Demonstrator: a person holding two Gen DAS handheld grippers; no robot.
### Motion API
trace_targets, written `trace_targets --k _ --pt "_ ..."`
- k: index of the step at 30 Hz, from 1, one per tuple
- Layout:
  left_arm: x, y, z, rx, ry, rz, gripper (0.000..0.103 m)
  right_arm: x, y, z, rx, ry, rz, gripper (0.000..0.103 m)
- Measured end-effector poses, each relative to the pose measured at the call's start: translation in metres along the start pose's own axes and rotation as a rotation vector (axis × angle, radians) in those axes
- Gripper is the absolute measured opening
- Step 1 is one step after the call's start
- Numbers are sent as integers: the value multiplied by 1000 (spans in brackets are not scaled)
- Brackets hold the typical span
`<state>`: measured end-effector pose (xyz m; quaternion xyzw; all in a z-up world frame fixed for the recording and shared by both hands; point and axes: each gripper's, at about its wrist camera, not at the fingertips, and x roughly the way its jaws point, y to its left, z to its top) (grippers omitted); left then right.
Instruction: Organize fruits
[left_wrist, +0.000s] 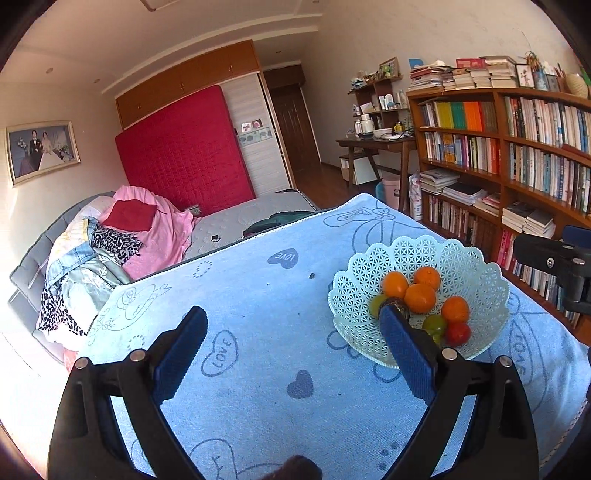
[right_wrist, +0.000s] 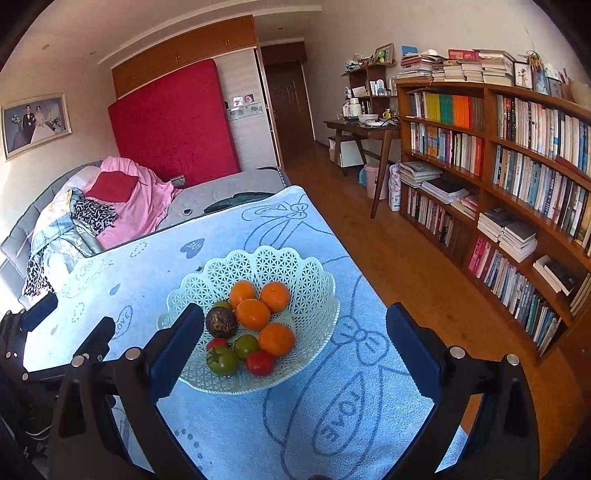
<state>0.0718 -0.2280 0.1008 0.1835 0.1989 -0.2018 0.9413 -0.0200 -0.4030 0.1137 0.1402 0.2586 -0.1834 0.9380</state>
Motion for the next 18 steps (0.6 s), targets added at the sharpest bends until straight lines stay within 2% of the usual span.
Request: trace_targets --k 6,11,18 --pt "-10 7 0 -12 -13 32 93 -9 14 -3 -91 8 -12 100" --pt "-19 8 0 -6 -24 48 93 -7 29 -17 -196 52 -7 100" --pt "-26 6 -1 -10 -24 55 93 -3 35 -23 -240 80 -3 100"
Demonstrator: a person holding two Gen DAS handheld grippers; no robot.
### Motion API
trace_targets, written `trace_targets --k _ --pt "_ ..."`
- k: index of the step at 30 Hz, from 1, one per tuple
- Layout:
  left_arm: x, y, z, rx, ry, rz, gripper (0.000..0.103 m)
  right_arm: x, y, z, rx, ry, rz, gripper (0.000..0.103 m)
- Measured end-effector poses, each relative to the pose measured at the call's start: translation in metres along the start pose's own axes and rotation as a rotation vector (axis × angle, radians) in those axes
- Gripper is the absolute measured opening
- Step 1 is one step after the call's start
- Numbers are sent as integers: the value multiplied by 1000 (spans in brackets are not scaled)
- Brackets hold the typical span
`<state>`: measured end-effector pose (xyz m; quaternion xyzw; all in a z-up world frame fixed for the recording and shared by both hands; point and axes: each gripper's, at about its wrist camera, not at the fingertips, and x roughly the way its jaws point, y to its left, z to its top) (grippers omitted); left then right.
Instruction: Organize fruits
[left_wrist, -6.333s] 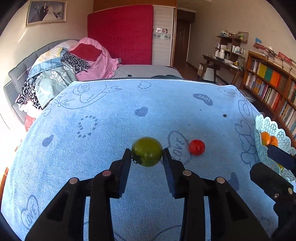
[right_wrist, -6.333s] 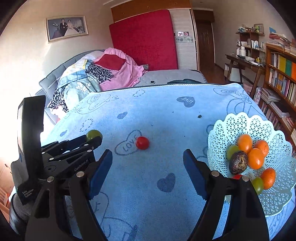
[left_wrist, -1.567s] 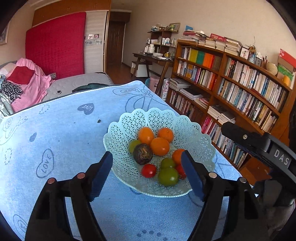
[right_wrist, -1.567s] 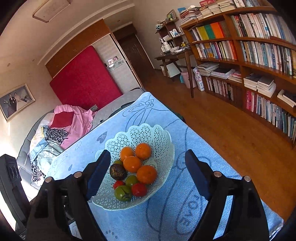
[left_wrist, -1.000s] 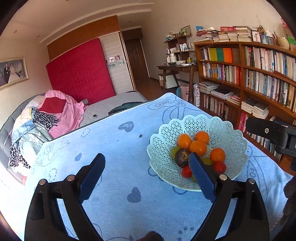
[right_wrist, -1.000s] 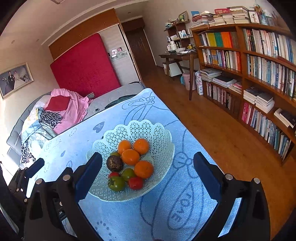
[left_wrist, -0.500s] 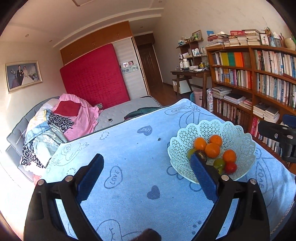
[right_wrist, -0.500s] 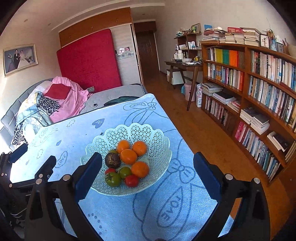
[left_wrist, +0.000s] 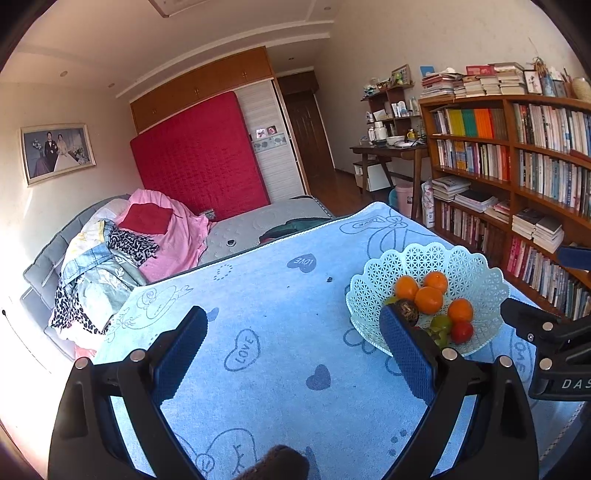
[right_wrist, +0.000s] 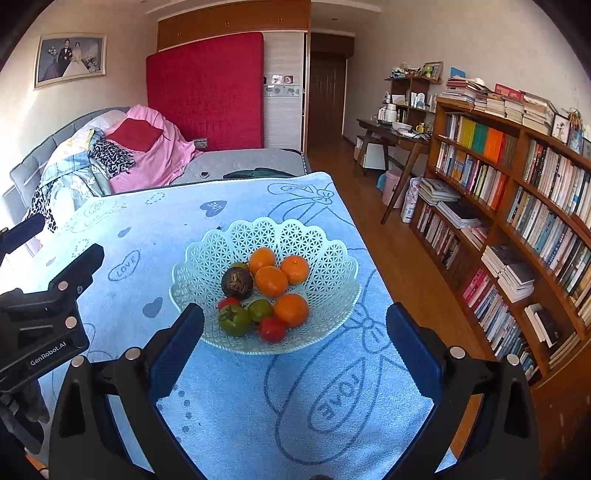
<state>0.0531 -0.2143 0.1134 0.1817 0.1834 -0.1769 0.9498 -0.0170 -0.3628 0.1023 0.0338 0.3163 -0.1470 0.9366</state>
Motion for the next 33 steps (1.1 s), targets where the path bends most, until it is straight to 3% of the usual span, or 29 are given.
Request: trace_targets --k 33 --pt "5 -8 -5 22 27 35 94 8 13 -10 -129 55 48 100"
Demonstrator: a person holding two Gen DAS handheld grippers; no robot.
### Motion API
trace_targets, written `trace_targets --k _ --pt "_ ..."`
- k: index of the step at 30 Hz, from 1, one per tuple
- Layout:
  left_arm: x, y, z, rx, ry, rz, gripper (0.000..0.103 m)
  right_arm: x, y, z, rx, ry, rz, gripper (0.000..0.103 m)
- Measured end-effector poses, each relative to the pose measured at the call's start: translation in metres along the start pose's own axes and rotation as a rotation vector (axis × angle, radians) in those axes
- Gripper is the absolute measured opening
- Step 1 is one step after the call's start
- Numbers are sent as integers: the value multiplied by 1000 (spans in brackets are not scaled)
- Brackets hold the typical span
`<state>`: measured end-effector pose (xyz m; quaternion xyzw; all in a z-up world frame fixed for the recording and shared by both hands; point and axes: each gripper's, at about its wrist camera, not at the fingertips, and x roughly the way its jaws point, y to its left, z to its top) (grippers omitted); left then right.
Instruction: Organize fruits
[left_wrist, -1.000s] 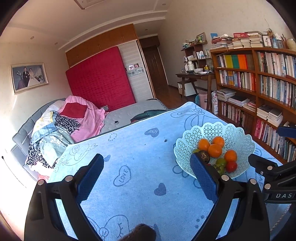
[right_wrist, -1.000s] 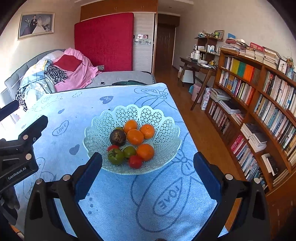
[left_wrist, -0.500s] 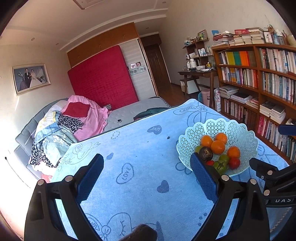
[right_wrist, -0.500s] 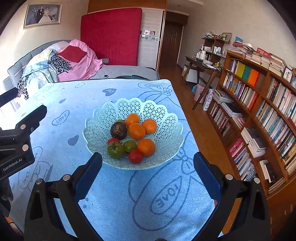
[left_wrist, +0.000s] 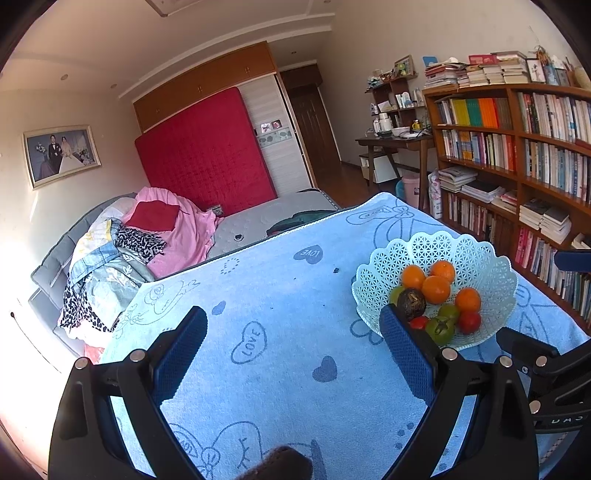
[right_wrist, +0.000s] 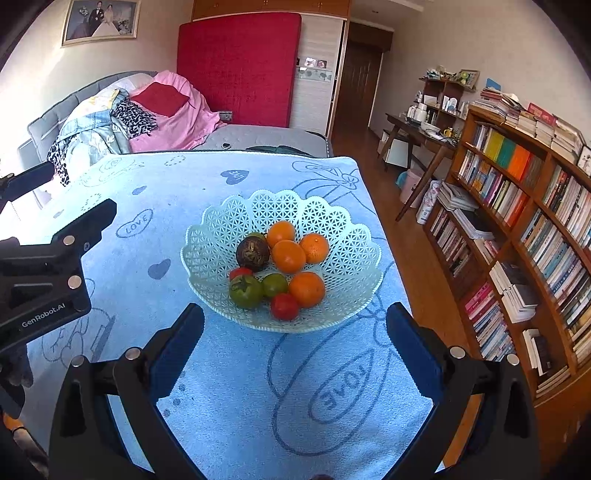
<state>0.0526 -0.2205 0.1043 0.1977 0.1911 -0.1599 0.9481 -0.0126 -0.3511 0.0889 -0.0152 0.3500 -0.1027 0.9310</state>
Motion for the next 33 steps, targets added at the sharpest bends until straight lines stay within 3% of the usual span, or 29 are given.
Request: trace_targets --k 33 --pt "8 -14 -6 81 12 14 94 -3 2 -5 -26 8 9 100"
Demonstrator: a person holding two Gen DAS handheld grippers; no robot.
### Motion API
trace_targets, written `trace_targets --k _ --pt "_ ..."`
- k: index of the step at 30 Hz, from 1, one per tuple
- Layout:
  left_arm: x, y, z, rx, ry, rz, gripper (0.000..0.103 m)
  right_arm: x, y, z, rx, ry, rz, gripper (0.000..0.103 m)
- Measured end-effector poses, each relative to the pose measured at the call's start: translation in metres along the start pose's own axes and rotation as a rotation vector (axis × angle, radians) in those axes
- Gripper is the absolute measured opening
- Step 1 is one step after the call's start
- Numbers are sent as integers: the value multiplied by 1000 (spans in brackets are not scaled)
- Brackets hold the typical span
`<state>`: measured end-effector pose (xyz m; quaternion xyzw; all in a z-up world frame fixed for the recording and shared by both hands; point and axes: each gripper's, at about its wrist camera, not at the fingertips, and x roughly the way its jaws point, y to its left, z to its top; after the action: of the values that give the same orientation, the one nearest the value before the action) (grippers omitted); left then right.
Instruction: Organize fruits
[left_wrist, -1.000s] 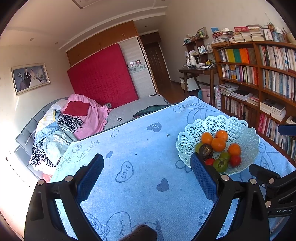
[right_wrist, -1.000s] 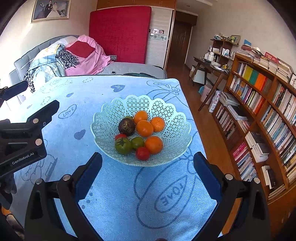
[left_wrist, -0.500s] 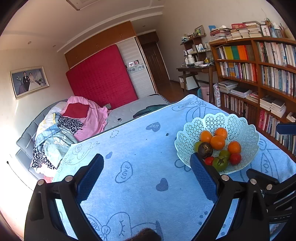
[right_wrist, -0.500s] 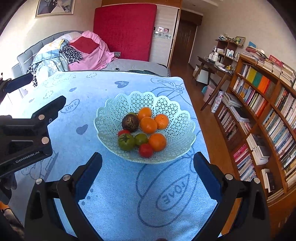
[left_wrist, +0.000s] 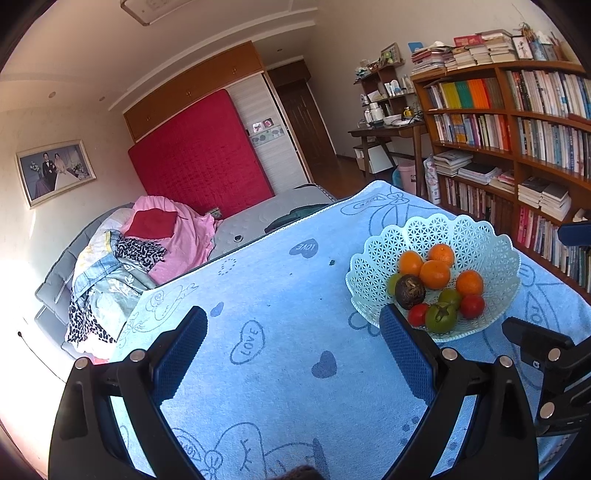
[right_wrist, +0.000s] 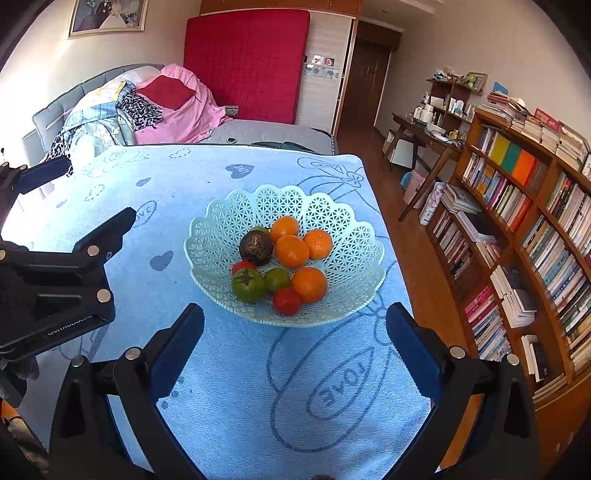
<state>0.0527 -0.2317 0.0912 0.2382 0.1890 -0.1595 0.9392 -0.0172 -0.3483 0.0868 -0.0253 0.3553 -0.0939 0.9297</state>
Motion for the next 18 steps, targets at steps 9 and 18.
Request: trace_targets --k 9,18 --pt "2 2 -1 1 8 20 94 -2 -1 0 0 -3 -2 100" --pt "6 10 -7 -19 47 36 94 -3 -1 1 0 -5 0 100"
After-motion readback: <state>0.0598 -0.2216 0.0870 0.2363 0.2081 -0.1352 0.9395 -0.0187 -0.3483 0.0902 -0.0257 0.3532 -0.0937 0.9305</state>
